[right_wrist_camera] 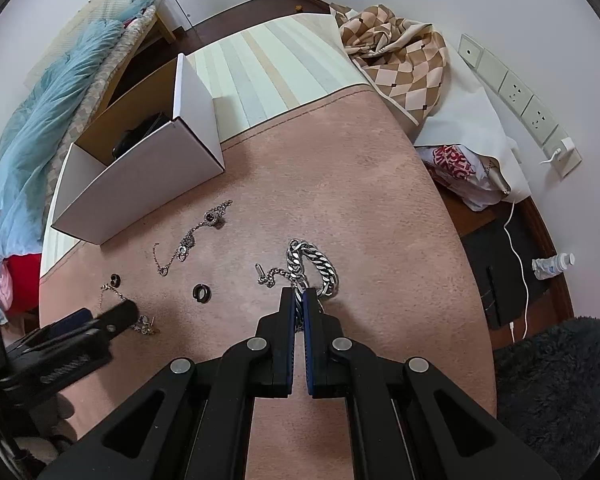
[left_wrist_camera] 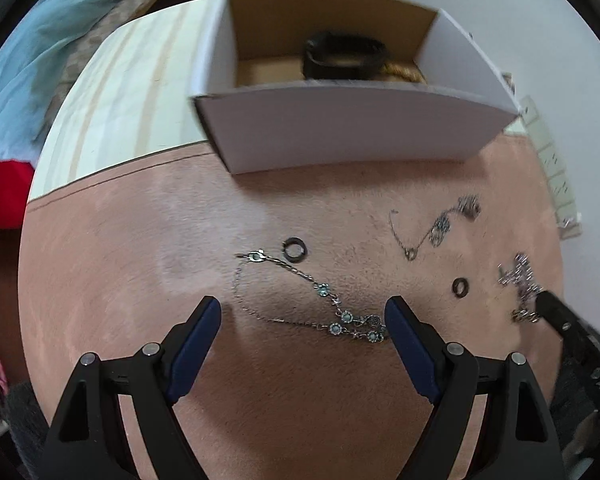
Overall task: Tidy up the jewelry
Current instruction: 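Grasp the silver chain bracelet with the right tool while the left tool grasps a silver necklace, then carry the chain bracelet and necklace into the white box and release both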
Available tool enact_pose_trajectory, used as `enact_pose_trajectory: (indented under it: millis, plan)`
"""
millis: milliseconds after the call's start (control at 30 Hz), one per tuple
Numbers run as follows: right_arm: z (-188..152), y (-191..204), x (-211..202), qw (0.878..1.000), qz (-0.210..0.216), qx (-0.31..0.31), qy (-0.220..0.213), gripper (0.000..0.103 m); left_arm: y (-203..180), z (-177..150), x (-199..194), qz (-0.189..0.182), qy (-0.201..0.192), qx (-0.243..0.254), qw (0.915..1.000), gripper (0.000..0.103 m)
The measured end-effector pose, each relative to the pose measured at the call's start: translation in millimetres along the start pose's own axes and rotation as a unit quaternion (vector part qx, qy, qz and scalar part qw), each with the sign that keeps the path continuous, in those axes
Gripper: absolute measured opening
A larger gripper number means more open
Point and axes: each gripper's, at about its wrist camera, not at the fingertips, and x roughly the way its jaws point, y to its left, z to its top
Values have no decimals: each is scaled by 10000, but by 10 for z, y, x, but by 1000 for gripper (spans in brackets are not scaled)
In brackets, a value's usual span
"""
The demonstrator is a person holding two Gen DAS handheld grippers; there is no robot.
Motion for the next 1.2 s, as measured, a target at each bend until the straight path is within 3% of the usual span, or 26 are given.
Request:
enact_pose_trajectory:
  millis: [100,167,200,233,267,333,600,933,1200]
  plan:
    - [-5,4,5,10000,-30,-14,11,4,-100,-29,39,168,-66,268,9995,71]
    - [-4,5,3,10000,-41,-23,13,4,-152,-50,14,135,-161,333,9992,57]
    - [-7,1,4,10000,-45,-28,12,4,-148,-78,-10,129,-196,348,9991,35]
    - [-7,2,2,10000,-48,-31,11,4,-124,-76,-36,56,-204,340,9992,5]
    - [-7,4,-1,10000,-41,-23,6,4,-82,-68,-46,-90,-134,282,9995,1]
    - [-5,5,-11,10000,-22,-14,-3,4,27,-97,-84,-340,-85,87,9993,1]
    - [48,55,-201,9996,183,-70,-188,4,476,-333,-421,-559,-305,-460,9969,0]
    - [176,345,-559,9965,605,-387,-428,4,640,-135,-1076,-881,-946,-566,9900,0]
    - [548,706,-1085,9865,1256,-800,-679,4,560,166,-1617,-1184,-1516,-444,9803,0]
